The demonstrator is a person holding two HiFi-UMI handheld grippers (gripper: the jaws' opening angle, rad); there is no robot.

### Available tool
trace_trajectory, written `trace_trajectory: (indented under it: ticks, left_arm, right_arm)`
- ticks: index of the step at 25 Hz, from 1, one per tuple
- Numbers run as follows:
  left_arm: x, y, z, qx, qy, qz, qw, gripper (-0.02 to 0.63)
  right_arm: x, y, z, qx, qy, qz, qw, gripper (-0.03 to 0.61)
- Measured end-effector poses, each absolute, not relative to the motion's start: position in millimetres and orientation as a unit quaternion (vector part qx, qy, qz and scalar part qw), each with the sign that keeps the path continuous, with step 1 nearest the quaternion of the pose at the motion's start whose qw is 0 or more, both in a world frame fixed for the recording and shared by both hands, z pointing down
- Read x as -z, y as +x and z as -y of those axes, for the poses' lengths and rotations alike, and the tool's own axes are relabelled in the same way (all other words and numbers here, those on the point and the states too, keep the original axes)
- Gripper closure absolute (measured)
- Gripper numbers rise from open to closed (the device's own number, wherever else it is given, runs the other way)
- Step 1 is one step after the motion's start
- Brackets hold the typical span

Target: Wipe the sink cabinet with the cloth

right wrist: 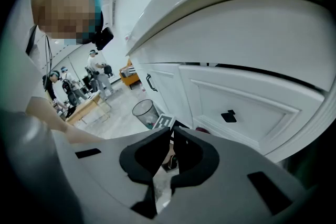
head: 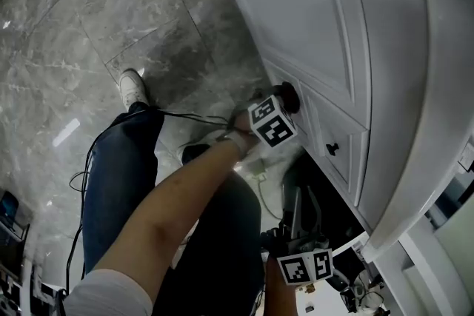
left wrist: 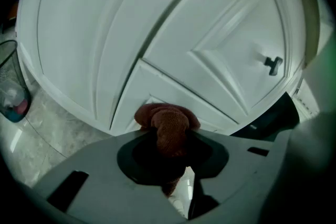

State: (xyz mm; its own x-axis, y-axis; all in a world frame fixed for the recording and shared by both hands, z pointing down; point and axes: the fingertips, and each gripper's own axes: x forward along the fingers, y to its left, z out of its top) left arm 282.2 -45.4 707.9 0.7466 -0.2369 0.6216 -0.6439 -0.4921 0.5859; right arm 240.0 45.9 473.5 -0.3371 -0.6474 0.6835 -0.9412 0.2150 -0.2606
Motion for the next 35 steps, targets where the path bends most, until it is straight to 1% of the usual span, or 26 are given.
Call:
trace_trajectory:
  ticks: [5, 9, 13, 17, 22, 26, 29, 35]
  left_arm:
    - [-699, 252, 27, -0.25, 0.826, 0.259, 0.434, 0.508]
    - [-689, 225, 5, -0.282, 0.829, 0.245, 0.417, 0.508]
    - [-687, 215, -13, -0.309, 0.827, 0.239, 0.403, 0.508]
    - [-698, 224, -10, -0.304, 0.817, 0.271, 0.409, 0.508]
    - [-730, 237, -7, -0.31, 0.798, 0.319, 0.406, 0.508]
    - [-762, 256, -11, -0.315, 0.787, 0.339, 0.408, 0.508]
    - [-780, 273, -9, -0.312, 0.793, 0.349, 0.39, 0.508]
    - [-808, 287, 1, -0.303, 0.779, 0.38, 0.395, 0.508]
  right_arm:
    - [-463, 223, -50, -0.346, 0.525, 0.742, 0.232, 0.543]
    - [-463, 214, -49, -0.35, 0.516, 0.745, 0.238, 0.543]
    - [-465, 210, -48, -0.35, 0.499, 0.756, 0.241, 0.543]
    - [-468, 214, -44, -0.335, 0.456, 0.784, 0.256, 0.543]
    - [-482, 224, -52, -0.332, 0.403, 0.808, 0.271, 0.543]
    - [-510, 243, -61, -0.298, 0.359, 0.827, 0.313, 0.543]
    - [-532, 255, -71, -0.269, 0.328, 0.839, 0.34, 0.543]
    - [-550, 271, -89, -0.26, 0.264, 0.855, 0.362, 0.543]
